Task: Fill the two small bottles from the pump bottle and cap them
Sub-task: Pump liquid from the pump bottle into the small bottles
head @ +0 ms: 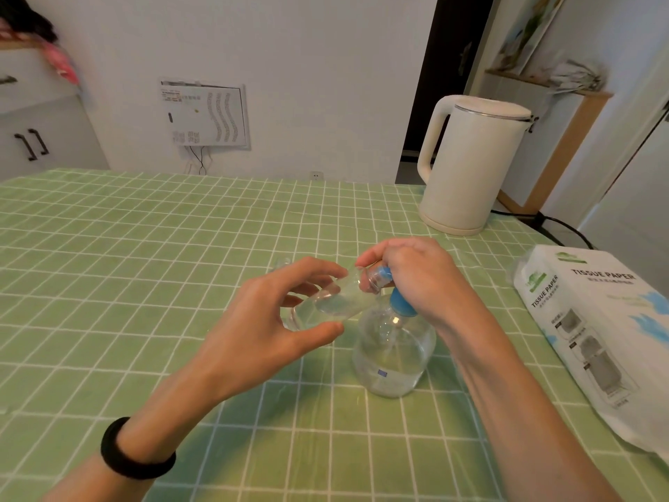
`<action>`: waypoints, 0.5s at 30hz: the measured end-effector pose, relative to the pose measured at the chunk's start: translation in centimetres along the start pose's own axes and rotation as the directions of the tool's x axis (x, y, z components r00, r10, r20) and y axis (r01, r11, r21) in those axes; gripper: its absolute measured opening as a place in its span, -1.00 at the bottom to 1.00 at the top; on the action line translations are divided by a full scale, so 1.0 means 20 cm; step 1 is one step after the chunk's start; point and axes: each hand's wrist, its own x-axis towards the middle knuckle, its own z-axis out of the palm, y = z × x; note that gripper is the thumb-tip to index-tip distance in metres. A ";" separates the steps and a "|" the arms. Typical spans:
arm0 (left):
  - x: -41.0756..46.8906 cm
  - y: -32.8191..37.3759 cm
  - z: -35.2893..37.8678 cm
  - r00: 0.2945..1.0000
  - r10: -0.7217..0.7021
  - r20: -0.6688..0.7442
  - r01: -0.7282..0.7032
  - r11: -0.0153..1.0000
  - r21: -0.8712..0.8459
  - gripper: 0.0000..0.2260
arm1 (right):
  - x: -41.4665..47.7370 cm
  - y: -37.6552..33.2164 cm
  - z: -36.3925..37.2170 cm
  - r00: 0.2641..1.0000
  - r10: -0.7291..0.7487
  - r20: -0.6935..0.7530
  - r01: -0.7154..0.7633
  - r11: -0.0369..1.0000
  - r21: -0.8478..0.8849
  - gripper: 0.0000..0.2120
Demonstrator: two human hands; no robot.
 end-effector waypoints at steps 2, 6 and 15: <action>0.00 0.00 0.00 1.000 -0.004 -0.001 0.004 1.000 0.012 -0.54 | -0.01 0.00 0.00 1.000 0.011 0.014 -0.011 1.000 0.026 -0.65; -0.01 0.00 0.01 1.000 0.000 -0.003 0.000 1.000 0.018 -0.55 | -0.01 0.01 0.00 1.000 0.013 0.017 -0.013 1.000 0.023 -0.64; 0.00 0.00 0.00 1.000 -0.004 -0.004 0.004 1.000 -0.018 -0.54 | 0.01 0.00 -0.01 0.999 -0.001 -0.044 0.000 0.999 -0.032 -0.61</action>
